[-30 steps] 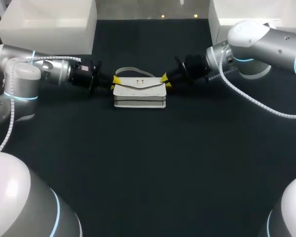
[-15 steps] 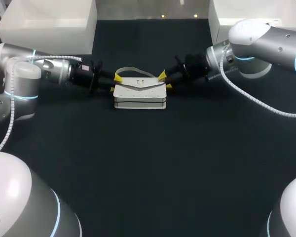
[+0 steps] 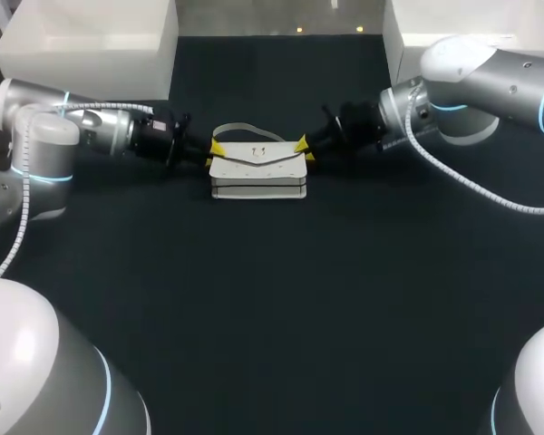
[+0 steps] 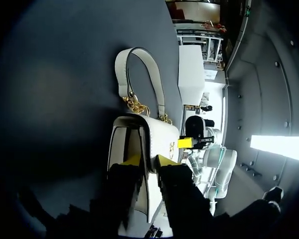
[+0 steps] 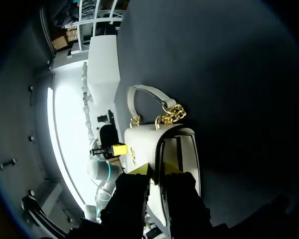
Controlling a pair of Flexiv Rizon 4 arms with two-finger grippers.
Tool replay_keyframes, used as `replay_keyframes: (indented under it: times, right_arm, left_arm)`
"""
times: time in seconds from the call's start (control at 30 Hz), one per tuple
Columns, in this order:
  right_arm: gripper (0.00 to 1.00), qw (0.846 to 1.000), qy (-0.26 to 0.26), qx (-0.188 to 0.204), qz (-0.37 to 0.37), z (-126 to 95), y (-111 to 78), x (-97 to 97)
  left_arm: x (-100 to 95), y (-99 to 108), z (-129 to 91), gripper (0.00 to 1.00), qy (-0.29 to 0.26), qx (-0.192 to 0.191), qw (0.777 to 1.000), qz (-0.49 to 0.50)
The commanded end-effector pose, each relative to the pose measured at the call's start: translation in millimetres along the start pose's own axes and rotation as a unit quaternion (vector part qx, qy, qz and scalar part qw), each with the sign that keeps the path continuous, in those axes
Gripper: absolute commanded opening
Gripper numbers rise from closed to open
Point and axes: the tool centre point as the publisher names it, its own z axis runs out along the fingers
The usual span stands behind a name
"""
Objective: Pick up the bag, open it, inspect its contents, close it, and place it on the opposite side
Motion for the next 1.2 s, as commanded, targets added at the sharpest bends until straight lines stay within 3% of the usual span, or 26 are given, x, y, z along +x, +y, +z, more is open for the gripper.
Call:
replay_keyframes:
  times: [0.03,0.07,0.1,0.23,0.3,0.37,0.43,0.53,0.63,0.97,1.13,1.2]
  right_arm:
    - [0.45,1.000,-0.004,-0.002,-0.001,-6.3,0.0,1.9]
    - [0.88,1.000,-0.007,-0.004,-0.002,-8.2,-0.7,2.3]
    - [1.00,1.000,-0.010,-0.006,-0.002,-10.4,-1.3,2.6]
    - [1.00,0.999,-0.037,-0.018,-0.005,-19.7,-5.5,3.9]
    - [1.00,0.998,-0.051,-0.021,-0.007,-24.3,-7.2,3.0]
    - [1.00,0.998,-0.065,-0.024,-0.008,-28.7,-8.6,1.3]
    - [1.00,0.997,-0.076,-0.020,-0.012,-32.4,-10.0,-0.3]
    - [1.00,0.995,-0.098,-0.016,-0.017,-36.9,-12.7,-2.0]
    - [1.00,0.993,-0.117,-0.010,-0.023,-41.4,-14.6,-4.8]
    - [1.00,0.989,-0.147,-0.012,-0.031,-56.7,-16.3,-14.9]
    - [1.00,0.987,-0.157,-0.013,-0.033,-62.0,-16.1,-18.1]
    - [1.00,0.987,-0.159,-0.012,-0.033,-64.6,-16.0,-20.0]
  left_arm:
    - [5.4,9.6,-8.7,1.00,0.003,0.010,1.000,0.010]
    - [7.6,12.2,-11.0,1.00,0.003,0.011,1.000,0.012]
    - [9.6,15.1,-13.5,1.00,0.004,0.014,1.000,0.013]
    - [13.7,26.6,-22.5,1.00,-0.002,0.024,1.000,0.014]
    - [14.1,33.3,-26.1,0.95,-0.001,0.025,1.000,0.015]
    - [14.2,38.0,-26.7,0.86,-0.003,0.026,1.000,0.015]
    - [14.2,42.7,-26.4,0.69,-0.011,0.026,1.000,0.012]
    - [13.7,46.9,-24.8,0.53,-0.026,0.028,0.999,0.007]
    - [12.4,47.9,-22.5,0.44,-0.034,0.027,0.999,0.004]
    - [7.5,47.9,-15.6,0.38,-0.060,0.021,0.998,-0.005]
    - [3.5,44.2,-13.8,0.28,-0.062,0.019,0.998,-0.011]
    - [2.3,42.6,-12.7,0.11,-0.062,0.016,0.998,-0.014]
